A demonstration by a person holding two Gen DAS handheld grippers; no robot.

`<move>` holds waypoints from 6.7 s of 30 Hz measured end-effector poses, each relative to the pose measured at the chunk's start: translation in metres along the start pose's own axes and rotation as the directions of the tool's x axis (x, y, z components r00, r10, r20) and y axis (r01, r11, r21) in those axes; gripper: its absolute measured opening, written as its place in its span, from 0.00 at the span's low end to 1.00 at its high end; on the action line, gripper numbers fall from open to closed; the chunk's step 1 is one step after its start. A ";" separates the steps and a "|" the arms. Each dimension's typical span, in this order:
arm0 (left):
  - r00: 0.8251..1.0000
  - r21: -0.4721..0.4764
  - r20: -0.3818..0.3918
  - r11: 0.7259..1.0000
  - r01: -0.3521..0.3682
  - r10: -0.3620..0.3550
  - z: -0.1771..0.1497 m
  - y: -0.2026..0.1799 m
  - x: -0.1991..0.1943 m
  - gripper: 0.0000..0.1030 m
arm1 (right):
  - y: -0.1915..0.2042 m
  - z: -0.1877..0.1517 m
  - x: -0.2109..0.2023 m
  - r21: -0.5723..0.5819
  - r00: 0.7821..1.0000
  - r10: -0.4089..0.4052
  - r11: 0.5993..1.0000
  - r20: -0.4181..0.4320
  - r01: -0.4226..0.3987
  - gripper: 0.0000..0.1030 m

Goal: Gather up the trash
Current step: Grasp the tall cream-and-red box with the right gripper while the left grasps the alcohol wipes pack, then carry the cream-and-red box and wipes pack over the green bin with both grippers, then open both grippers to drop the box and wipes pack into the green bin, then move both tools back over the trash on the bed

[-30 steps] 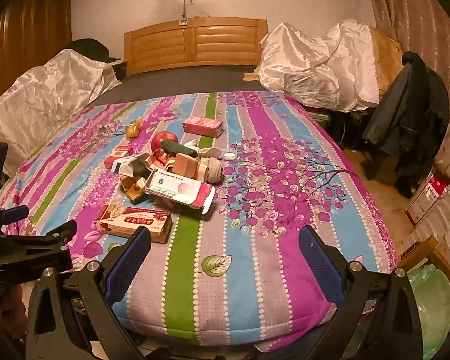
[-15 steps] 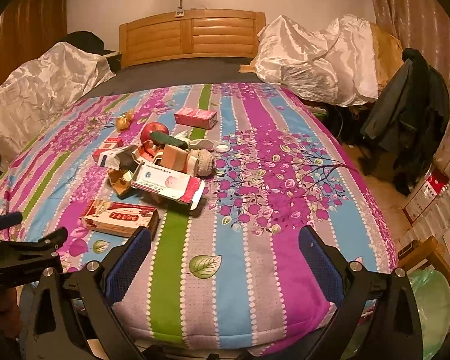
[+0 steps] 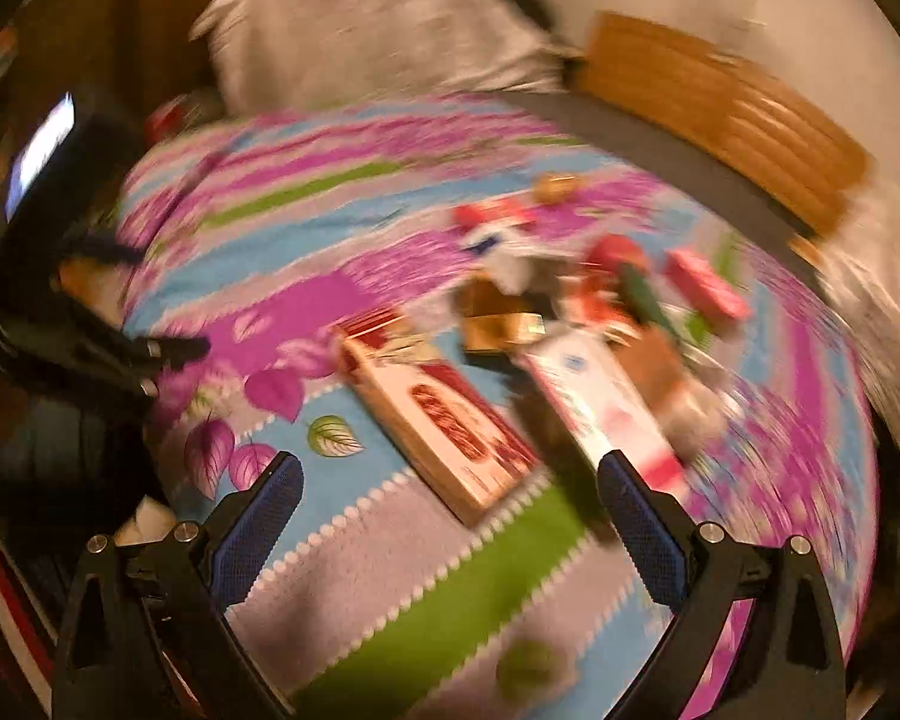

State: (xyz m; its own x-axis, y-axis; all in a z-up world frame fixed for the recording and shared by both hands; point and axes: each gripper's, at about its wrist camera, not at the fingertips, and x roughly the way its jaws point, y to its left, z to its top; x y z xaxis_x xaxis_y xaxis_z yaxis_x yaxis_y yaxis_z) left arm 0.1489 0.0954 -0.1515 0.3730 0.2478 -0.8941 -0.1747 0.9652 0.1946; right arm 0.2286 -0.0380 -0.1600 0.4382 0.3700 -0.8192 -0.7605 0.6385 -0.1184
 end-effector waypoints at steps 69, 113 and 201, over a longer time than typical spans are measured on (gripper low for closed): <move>0.896 0.321 0.119 0.871 0.373 -0.428 0.180 -0.097 0.058 0.95 | 0.005 -0.124 -0.090 0.706 0.999 -0.001 0.708 -0.032 0.023 0.63; 0.698 0.733 0.260 0.607 0.307 -0.667 0.007 -0.335 -0.230 0.50 | -0.045 -0.346 -0.435 0.882 0.600 -0.708 -0.068 -0.372 0.466 0.63; 0.940 0.057 0.182 0.957 0.284 -0.290 0.060 -0.092 0.013 0.78 | -0.071 -0.157 -0.152 0.555 0.862 -0.504 0.704 -0.048 0.443 0.81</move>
State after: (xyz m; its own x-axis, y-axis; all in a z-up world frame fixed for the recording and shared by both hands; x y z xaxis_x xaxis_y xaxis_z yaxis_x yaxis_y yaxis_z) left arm 0.2248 0.0146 -0.1567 0.5672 -0.0317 -0.8230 -0.0089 0.9990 -0.0447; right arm 0.1404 -0.2456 -0.1150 0.7378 -0.0353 -0.6741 -0.0757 0.9880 -0.1345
